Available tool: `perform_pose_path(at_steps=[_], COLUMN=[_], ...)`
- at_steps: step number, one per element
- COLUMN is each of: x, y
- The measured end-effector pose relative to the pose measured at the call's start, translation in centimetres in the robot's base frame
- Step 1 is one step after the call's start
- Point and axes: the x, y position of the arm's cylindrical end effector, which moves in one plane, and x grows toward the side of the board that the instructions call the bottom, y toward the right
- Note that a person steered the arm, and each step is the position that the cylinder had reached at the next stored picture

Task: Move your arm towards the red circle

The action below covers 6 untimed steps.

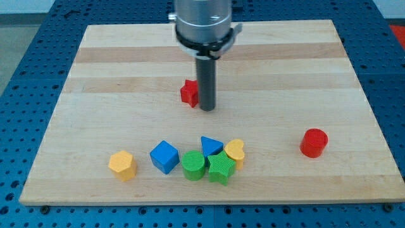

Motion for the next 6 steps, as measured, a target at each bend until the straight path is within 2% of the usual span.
perform_pose_path(at_steps=[1,5,6], x=[0.1,13.6,13.1], y=[6.7,10.7,14.6])
